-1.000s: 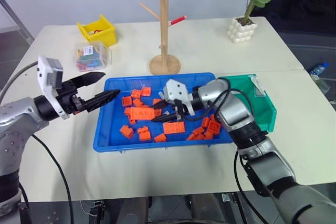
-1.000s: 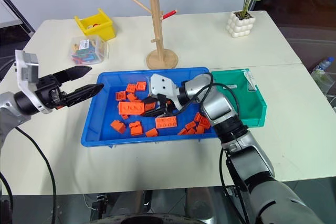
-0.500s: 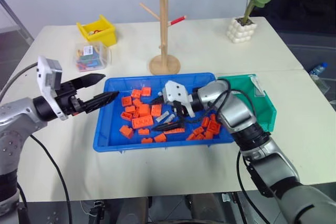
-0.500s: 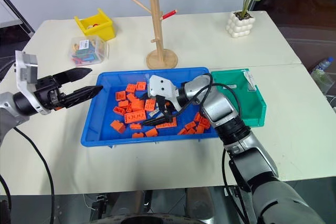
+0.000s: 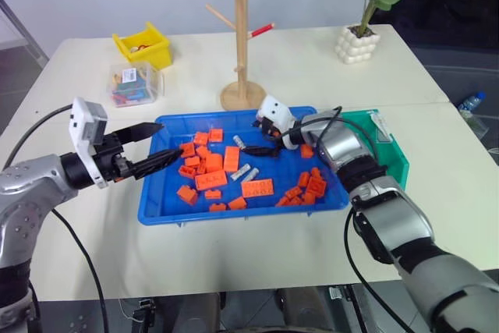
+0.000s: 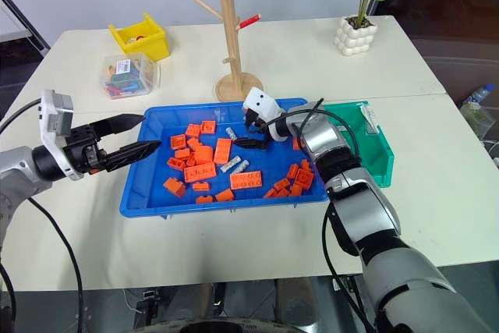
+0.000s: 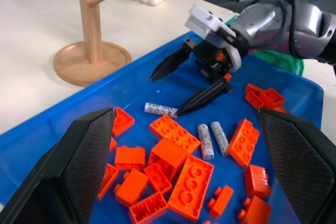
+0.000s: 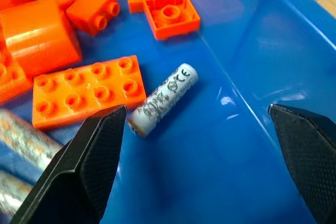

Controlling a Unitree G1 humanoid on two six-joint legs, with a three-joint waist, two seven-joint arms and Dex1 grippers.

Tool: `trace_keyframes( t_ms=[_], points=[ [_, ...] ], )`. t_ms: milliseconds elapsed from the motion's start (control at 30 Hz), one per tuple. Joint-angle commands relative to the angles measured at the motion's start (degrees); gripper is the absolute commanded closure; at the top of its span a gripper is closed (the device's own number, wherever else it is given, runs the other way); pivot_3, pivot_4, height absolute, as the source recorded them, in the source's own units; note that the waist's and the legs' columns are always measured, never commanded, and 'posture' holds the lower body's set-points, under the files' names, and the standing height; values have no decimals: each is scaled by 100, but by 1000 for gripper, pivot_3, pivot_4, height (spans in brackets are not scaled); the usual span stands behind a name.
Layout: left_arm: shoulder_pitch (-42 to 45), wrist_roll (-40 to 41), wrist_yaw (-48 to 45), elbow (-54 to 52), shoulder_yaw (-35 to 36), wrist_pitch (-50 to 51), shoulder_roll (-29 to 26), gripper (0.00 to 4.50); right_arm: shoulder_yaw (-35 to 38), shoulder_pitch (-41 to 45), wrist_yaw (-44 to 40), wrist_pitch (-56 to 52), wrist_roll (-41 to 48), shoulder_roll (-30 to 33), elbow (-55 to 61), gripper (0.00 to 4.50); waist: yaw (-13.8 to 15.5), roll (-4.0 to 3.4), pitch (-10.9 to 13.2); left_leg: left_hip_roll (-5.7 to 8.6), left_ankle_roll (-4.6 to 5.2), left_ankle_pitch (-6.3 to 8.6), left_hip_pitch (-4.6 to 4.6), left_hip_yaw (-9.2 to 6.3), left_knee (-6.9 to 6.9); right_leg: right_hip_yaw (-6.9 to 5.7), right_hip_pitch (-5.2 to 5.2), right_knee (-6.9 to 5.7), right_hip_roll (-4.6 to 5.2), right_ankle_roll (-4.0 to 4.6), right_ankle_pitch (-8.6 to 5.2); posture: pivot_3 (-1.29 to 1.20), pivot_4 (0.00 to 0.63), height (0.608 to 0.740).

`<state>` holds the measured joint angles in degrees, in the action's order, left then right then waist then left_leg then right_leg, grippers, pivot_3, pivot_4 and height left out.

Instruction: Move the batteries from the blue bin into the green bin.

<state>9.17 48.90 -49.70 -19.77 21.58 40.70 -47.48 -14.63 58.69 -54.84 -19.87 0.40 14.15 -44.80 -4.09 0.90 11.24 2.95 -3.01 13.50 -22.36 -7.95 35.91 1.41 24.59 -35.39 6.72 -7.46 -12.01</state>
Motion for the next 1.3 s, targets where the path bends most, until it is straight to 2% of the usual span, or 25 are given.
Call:
trace_keyframes(
  t_ms=[33, 433, 633, 833, 1033, 1300],
  points=[
    [-22, 71, 83, -207, 231, -96, 24, 0, 210, 267, 267, -234, 75, -175, -11, 53, 13, 0, 0, 0, 0, 0, 0, 0, 0, 0, 0, 0, 0, 0, 0, 0, 150, 740],
    [-57, 186, 285, -313, 312, -71, 106, 0, -678, -139, 85, 634, -869, 44, 480, 53, 8, 0, 0, 1, 0, 0, 0, 0, -1, 0, 0, 1, 1, 0, 0, 0, 150, 740],
    [-62, 184, 291, -324, 281, -75, 139, 0, -828, -158, 161, 676, -1166, 182, 758, 53, 15, 1, -1, 1, 0, 0, 0, 0, 1, 0, -2, 1, 1, 0, 0, 0, 150, 740],
    [-48, 159, 282, -309, 252, -96, 148, 0, -88, -3, -39, -486, -335, -48, 1311, 53, 14, 0, -1, 1, 0, 0, 0, 0, 0, 0, -2, 2, 0, 0, 0, 0, 150, 740],
    [-67, 142, 263, -318, 220, -103, 158, 0, 529, 211, 168, -1230, 249, -139, 1471, 53, 16, 0, -1, 1, 0, 0, 0, 0, 0, 0, -1, 1, 1, 0, 0, 0, 150, 740],
    [-51, 157, 256, -303, 245, -86, 136, 0, -248, -232, -112, -470, -327, 364, 1617, 53, 21, 3, -2, 1, 0, 0, -1, 1, 0, -1, -2, 4, 1, 0, 0, 0, 150, 740]
  ],
)
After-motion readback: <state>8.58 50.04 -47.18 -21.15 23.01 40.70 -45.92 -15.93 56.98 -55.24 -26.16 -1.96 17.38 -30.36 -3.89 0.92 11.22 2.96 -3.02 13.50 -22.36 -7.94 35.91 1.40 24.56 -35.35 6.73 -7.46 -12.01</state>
